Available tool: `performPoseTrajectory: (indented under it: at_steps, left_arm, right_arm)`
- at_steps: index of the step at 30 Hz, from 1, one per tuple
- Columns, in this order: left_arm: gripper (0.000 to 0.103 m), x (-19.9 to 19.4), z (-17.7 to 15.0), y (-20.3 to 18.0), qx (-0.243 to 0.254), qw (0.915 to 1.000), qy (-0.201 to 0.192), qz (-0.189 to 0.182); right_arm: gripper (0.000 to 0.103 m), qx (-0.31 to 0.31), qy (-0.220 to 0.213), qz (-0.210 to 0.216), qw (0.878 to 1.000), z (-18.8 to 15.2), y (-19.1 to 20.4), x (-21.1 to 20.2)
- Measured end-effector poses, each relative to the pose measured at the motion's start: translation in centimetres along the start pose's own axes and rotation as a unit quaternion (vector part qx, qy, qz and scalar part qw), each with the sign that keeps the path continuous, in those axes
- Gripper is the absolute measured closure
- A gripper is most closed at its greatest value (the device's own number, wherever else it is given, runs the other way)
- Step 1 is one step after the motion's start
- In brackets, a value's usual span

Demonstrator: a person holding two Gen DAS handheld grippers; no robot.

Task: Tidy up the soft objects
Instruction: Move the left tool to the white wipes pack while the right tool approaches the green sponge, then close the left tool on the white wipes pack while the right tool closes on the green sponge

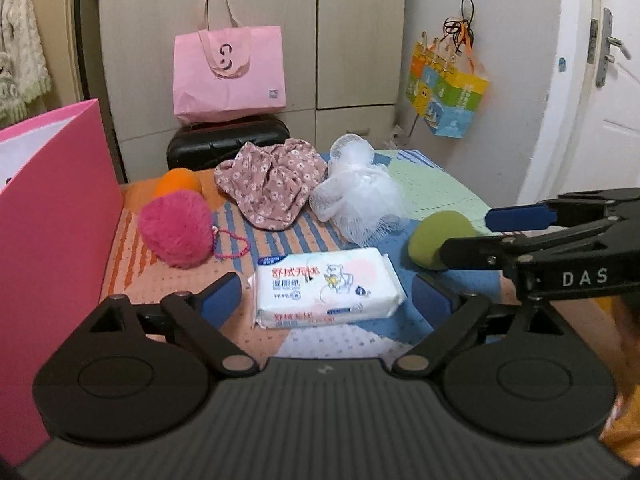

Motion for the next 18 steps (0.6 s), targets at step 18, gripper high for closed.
performPoseTrajectory:
  at_steps: [18]
  left_arm:
    - [0.008,2.3,1.6,1.0,-0.019,0.9988,0.045,0.000]
  right_arm:
    - [0.032,0.013,0.001,0.037,0.999,0.3,-1.3,-0.1]
Point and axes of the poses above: each gripper's, at about its wrist camera, not at the fingertips, and x roughly the way its jaws point, y to its left, z to its top, the point moved 1 cm from there along x, roughly the way its jaws point, and after that the axes turned 2 degrees about x, right-handed, at the moved point
